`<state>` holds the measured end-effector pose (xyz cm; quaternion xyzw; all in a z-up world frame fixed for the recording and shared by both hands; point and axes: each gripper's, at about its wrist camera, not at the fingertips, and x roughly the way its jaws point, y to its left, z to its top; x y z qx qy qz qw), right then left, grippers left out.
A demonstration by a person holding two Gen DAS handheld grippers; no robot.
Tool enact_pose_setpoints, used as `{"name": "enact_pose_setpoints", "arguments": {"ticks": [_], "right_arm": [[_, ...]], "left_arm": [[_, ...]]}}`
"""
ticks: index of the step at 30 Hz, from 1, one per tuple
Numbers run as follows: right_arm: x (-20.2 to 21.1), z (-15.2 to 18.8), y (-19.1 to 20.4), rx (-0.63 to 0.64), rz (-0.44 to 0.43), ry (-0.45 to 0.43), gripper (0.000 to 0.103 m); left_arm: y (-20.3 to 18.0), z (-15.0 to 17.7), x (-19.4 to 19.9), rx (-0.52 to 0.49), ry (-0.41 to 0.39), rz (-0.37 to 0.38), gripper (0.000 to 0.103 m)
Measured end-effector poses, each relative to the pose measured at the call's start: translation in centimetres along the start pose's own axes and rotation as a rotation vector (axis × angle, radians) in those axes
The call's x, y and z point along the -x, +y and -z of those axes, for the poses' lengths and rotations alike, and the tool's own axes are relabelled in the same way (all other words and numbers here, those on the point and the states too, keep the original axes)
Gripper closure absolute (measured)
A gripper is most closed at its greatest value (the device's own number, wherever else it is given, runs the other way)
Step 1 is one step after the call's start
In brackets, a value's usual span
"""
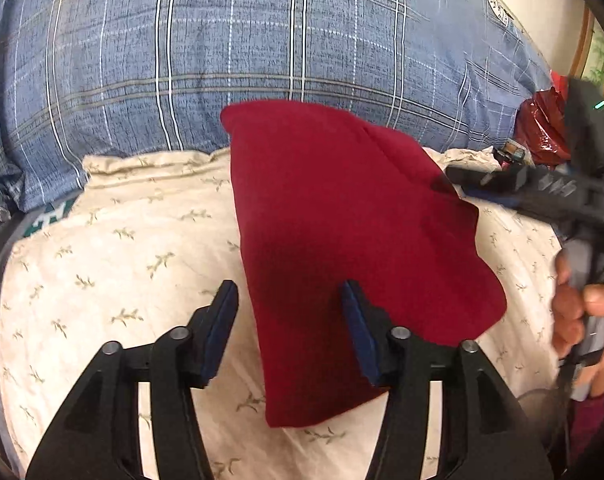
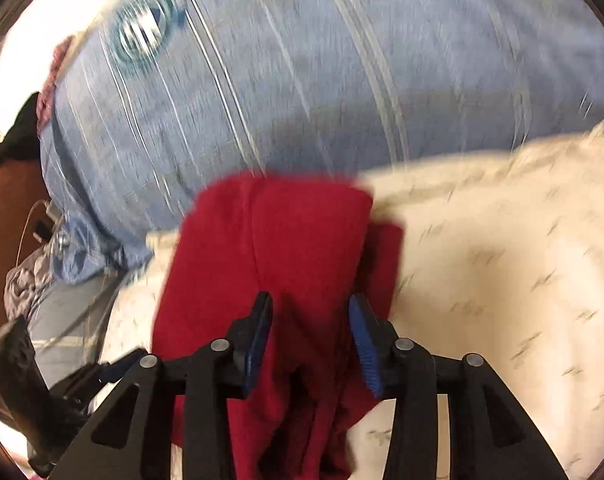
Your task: Fold small clothes
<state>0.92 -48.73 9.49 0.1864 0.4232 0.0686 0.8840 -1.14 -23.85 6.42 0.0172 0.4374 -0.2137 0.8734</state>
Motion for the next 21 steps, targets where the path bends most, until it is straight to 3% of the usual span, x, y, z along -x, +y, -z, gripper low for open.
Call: {"name": "enact_pose_setpoints", "arguments": {"ticks": [4, 8, 15, 21], "right_arm": [[0.1, -0.6, 2.9, 0.096, -0.032, -0.025, 0.062], [-3.5, -0.7, 4.9, 0.190, 0.031, 0.005, 0.065], [-9.1, -1.7, 2.8, 0.113, 0.094, 0.063, 0.068], [-8.8, -1.5, 3.6, 0.164, 0.127, 0.065, 0.068]], "left_arm": [[0.1, -0.4, -0.7, 0.007, 0.005, -0.016, 0.047], [0.1, -0.5, -1.2, 0.000, 0.004, -0.023, 0.042], [0.5, -0.7, -1.9, -0.006, 0.007, -0.026, 0.034], [0.2, -1.0, -2.1, -0.008, 0.015, -0.029, 0.034]]}}
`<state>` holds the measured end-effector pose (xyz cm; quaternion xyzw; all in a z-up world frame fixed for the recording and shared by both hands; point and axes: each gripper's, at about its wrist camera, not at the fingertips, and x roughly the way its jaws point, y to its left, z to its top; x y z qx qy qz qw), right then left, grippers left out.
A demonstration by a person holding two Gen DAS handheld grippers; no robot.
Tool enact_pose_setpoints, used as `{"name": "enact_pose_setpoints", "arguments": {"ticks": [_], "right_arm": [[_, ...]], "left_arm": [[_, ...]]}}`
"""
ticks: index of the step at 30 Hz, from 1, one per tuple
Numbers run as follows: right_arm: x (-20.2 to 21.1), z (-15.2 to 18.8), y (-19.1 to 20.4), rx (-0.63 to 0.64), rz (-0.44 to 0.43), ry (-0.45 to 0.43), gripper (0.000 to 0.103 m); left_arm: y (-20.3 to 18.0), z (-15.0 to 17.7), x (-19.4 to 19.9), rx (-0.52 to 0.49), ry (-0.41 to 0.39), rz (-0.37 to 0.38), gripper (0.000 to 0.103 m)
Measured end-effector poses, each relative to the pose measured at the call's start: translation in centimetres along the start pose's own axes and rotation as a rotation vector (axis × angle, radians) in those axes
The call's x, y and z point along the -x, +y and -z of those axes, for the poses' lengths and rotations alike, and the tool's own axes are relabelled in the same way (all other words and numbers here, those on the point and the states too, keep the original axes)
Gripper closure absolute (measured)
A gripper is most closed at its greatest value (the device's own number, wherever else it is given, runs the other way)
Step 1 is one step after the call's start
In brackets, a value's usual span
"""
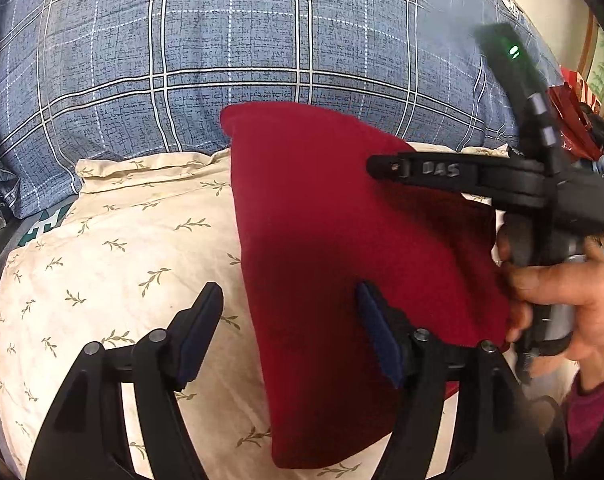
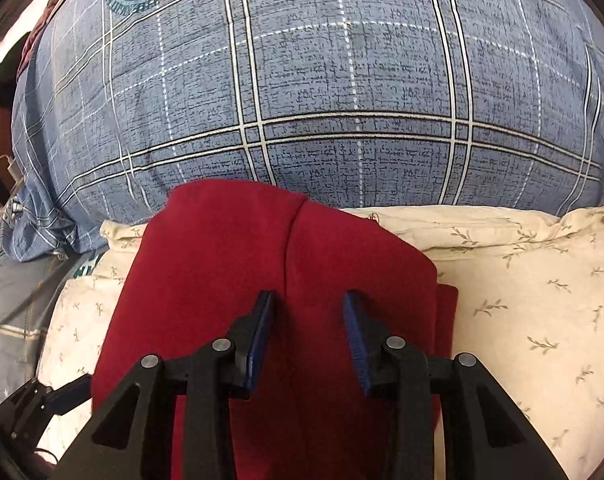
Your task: Fold small clothes
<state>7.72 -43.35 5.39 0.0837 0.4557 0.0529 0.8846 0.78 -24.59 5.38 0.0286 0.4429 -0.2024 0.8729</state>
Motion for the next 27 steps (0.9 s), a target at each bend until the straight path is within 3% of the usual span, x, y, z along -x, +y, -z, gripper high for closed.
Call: {"name": "enact_pose_setpoints", "arguments": {"ticks": [9, 12, 15, 18, 21, 27], "right_arm": [[7.9, 3.7, -0.6, 0.016, -0.013, -0.021, 0.063], [7.7, 6.0, -1.1, 0.018, -0.014, 0.021, 0.063], [6.3, 7.8, -1.0, 0.065, 0.051, 0.067, 0.067], [6.9, 8.5, -1.4, 0.057, 0.042, 0.047, 0.069], [8.0, 8.4, -1.4, 0.020, 0.011, 0.051, 0.066], [9.7, 8.2, -1.7, -0.080, -0.140, 0.011, 0.059]], "left_arm": [[0.0, 0.3, 0.0, 0.012, 0.005, -0.001, 0.033], [-0.3, 0.5, 0.0, 0.010, 0.006, -0.013, 0.033], [-0.7, 0.8, -0.1, 0.007, 0.018, -0.020, 0.032], [-0.9, 1.1, 0.1, -0.004, 0.017, -0.027, 0.030], [-1.0, 1.2, 0.2, -0.010, 0.015, -0.034, 0.030], [-1.1, 1.5, 0.4, -0.001, 0.022, -0.033, 0.030]]}}
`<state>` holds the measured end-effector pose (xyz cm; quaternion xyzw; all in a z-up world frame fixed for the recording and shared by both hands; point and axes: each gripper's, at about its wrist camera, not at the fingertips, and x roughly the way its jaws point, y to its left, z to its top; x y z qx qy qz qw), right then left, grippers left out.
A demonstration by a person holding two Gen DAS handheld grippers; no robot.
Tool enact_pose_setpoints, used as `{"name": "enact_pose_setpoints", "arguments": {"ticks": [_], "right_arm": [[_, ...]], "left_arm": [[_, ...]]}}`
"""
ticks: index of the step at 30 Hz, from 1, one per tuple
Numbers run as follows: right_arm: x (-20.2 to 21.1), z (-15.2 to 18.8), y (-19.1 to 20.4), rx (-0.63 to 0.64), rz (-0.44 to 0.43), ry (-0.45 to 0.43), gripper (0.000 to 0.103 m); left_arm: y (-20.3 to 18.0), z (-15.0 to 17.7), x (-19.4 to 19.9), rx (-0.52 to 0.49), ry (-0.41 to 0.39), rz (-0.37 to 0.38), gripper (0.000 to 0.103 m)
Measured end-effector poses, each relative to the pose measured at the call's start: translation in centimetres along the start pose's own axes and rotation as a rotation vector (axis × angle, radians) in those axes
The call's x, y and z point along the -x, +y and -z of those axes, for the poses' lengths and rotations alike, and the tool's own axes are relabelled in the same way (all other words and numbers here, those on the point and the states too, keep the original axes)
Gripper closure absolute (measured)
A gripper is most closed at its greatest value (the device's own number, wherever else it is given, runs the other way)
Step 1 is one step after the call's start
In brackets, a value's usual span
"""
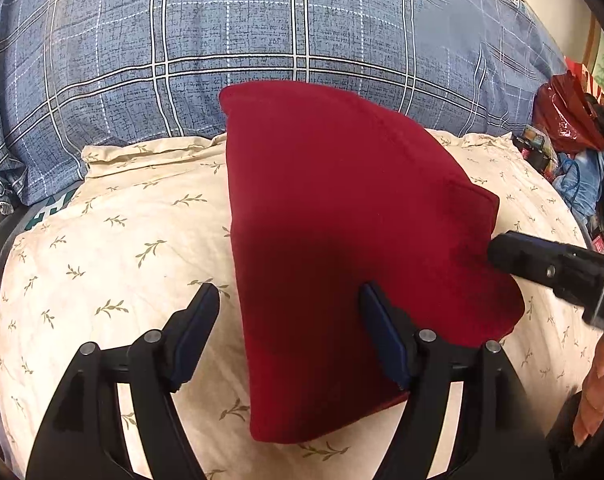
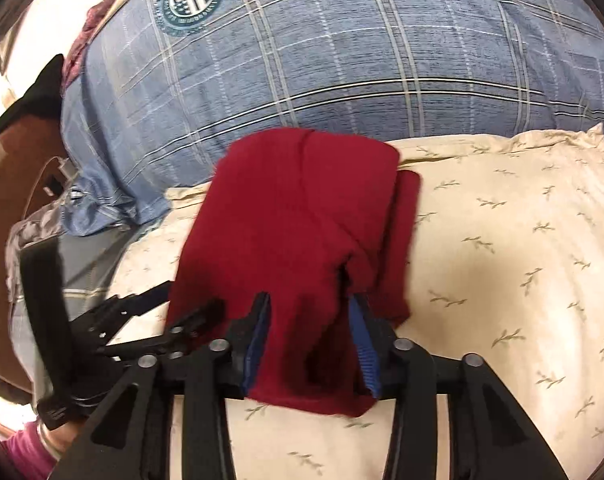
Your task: Fold small clothes
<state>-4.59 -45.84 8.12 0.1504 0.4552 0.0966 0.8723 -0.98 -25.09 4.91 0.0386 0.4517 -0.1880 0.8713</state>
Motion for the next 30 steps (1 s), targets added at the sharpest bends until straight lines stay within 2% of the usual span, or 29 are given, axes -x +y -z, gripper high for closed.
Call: {"name": "enact_pose_setpoints", "arguments": {"ticks": [2, 4, 5, 7, 11, 13, 16, 18, 20, 23, 26, 30], "right_arm": [[-0.9, 0.2, 0.3, 0.012, 0.011, 0.021, 0.059], [-2.5, 0.7, 0.2, 0.015, -0.004, 0.061, 0.074], [-2.7, 1.0, 0.3, 0.020, -0.003, 0.067, 0.090], [-2.5, 1.2, 0.8, 0.057, -0.023, 0.074, 0.094], [-1.0, 2.0, 1.1, 0.074, -0.075, 0.068, 0.096], [-2.0, 2.8, 0.9, 0.090, -0.035, 0.097, 0.097], [-2.1, 2.9, 0.8, 0.075, -0.040, 0.105, 0.096], [-1.0, 2.5, 1.1, 0.075, -0.051, 0.102, 0.090], [0.6, 2.0, 0.6, 0.025, -0.057, 0.073, 0.087], [2.5, 0.4, 0.0, -0.046, -0.056, -0.035, 0.075], [1.8, -1.8, 0.7, -0.012, 0.016, -0.082, 0.076], [-0.7, -3.7, 2.0, 0.036, 0.052, -0.091, 0.079]], "left_arm": [[0.1, 0.1, 0.1, 0.000, 0.001, 0.002, 0.030], [0.1, 0.2, 0.2, 0.003, 0.005, 0.003, 0.030], [0.2, 0.2, 0.3, 0.006, 0.011, 0.005, 0.030], [0.5, 0.2, 1.1, 0.015, 0.012, 0.015, 0.030], [0.7, 0.0, 2.1, 0.021, -0.028, 0.010, 0.030], [0.6, -0.2, 1.7, 0.032, -0.018, 0.013, 0.030], [0.3, 0.1, 1.0, 0.022, 0.006, 0.010, 0.030], [0.1, 0.5, 0.9, 0.003, 0.005, 0.004, 0.030], [0.0, 0.7, 0.7, -0.005, 0.002, 0.000, 0.030], [0.2, 0.7, 0.3, 0.010, 0.010, 0.006, 0.029], [0.0, 0.6, 0.1, 0.016, 0.011, 0.009, 0.029], [-0.1, 0.7, 0.0, 0.003, 0.006, 0.002, 0.027]]}}
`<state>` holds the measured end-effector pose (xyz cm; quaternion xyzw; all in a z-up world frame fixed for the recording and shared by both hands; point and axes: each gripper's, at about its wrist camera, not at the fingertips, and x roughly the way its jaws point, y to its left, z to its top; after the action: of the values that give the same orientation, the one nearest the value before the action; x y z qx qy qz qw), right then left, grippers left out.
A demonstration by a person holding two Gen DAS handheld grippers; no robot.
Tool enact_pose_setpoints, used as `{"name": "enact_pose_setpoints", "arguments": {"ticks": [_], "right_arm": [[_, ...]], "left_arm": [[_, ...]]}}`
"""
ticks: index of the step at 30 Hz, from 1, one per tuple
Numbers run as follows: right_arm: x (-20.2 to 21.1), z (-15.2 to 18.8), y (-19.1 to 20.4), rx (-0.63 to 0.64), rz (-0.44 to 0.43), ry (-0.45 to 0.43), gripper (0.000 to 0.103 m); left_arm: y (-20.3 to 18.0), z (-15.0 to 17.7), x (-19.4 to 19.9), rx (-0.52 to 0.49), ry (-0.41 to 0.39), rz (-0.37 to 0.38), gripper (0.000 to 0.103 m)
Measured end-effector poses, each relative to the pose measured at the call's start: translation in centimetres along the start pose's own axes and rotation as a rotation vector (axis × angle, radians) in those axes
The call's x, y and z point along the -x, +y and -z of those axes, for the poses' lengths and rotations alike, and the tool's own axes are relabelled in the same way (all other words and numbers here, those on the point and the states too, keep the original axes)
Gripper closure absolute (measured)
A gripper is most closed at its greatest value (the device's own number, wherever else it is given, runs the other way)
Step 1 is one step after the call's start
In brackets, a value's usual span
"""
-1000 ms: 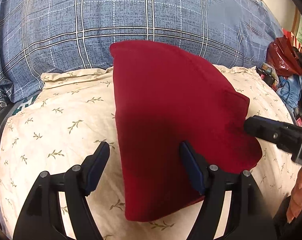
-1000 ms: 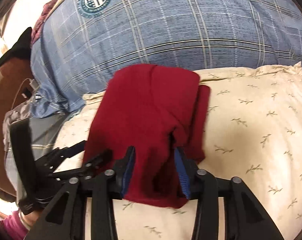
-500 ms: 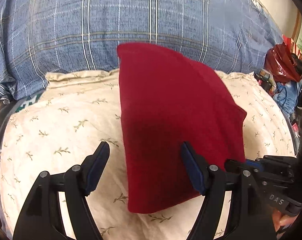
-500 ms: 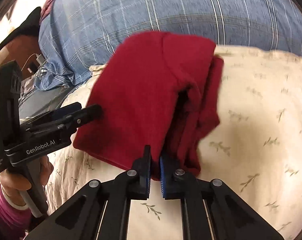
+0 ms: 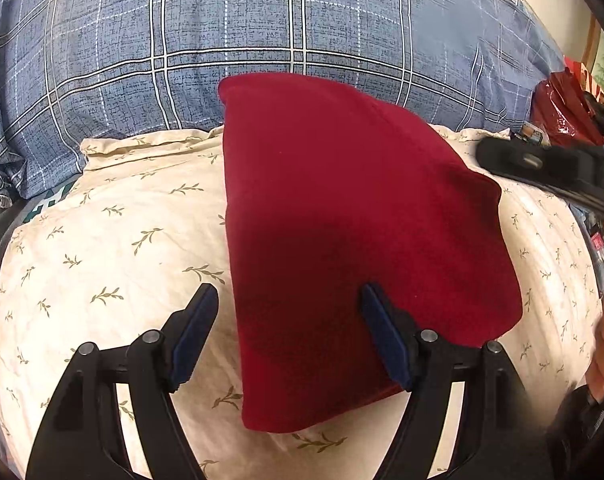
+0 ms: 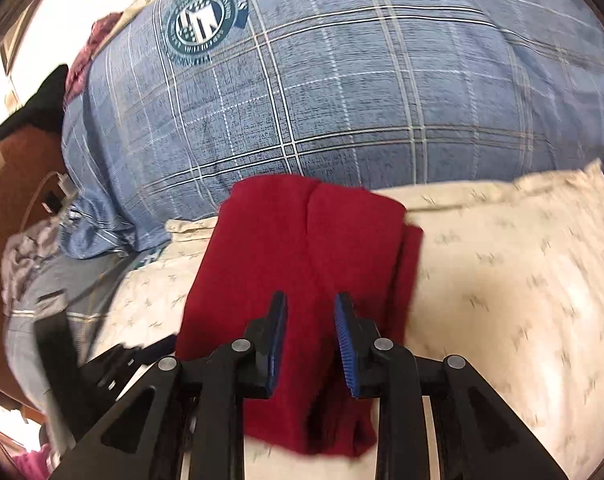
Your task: Fold small clothes
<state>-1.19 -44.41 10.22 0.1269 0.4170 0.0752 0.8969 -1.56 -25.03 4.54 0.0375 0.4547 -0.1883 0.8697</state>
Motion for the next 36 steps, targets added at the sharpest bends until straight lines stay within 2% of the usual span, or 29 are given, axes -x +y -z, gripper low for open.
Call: {"name": "enact_pose_setpoints", "arguments": {"ticks": [4, 8, 10, 11, 12, 14, 15, 17, 22, 24, 26, 28, 30, 31, 33, 36], "right_arm": [[-3.8, 0.4, -0.8, 0.028, 0.135, 0.065, 0.083], [-4.4, 1.5, -2.4, -0.006, 0.108, 0.055, 0.083], [-3.4, 1.3, -2.6, -0.024, 0.075, 0.059, 0.074], [-2.6, 1.1, -3.0, -0.056, 0.042, 0.052, 0.062], [-2.0, 1.0, -3.4, -0.079, 0.026, 0.041, 0.043], [-1.0, 0.8, -4.5, -0.112, 0.004, -0.005, 0.026], [-0.7, 0.8, -5.1, -0.120, -0.004, -0.033, 0.026], [-1.2, 0.7, -6.0, -0.138, -0.008, -0.036, 0.026], [-5.3, 0.7, -8.3, -0.248, -0.132, 0.049, 0.026], [-6.5, 0.8, -8.6, -0.274, -0.183, 0.055, 0.026], [-7.0, 0.7, -8.4, -0.256, -0.225, 0.040, 0.026], [-7.5, 0.5, -7.6, -0.214, -0.233, 0.052, 0.038], [-7.6, 0.2, -6.4, -0.174, -0.232, 0.058, 0.052], [-7.2, 0.1, -5.9, -0.158, -0.216, 0.054, 0.054], [-6.2, -0.2, -5.0, -0.128, -0.209, 0.041, 0.061], [-3.7, -0.5, -3.5, -0.131, -0.289, 0.026, 0.062]], "left_arm": [[0.1, 0.0, -0.2, 0.003, 0.003, 0.005, 0.026], [0.2, 0.0, -0.2, 0.009, 0.009, 0.017, 0.026], [0.8, -0.4, 0.1, 0.035, 0.017, 0.067, 0.026], [1.2, -0.6, 0.3, 0.058, 0.017, 0.096, 0.026], [2.0, -1.0, 0.5, 0.091, 0.010, 0.125, 0.025], [3.7, -1.9, 0.9, 0.175, -0.019, 0.176, 0.018], [4.2, -2.2, 0.9, 0.199, -0.027, 0.190, 0.018], [5.1, -3.0, 0.4, 0.234, -0.024, 0.223, 0.018], [5.4, -4.0, -3.3, 0.226, 0.078, 0.279, 0.017], [5.3, -3.9, -4.3, 0.237, 0.096, 0.322, 0.012], [5.1, -3.8, -4.8, 0.237, 0.073, 0.339, 0.009], [4.2, -4.1, -5.0, 0.203, 0.058, 0.320, 0.009], [3.5, -4.3, -4.7, 0.173, 0.059, 0.328, 0.023], [3.2, -4.4, -4.3, 0.166, 0.058, 0.313, 0.026], [3.4, -4.4, -3.1, 0.153, 0.050, 0.304, 0.043], [4.1, -4.3, -0.3, 0.144, 0.073, 0.319, 0.047]]}}
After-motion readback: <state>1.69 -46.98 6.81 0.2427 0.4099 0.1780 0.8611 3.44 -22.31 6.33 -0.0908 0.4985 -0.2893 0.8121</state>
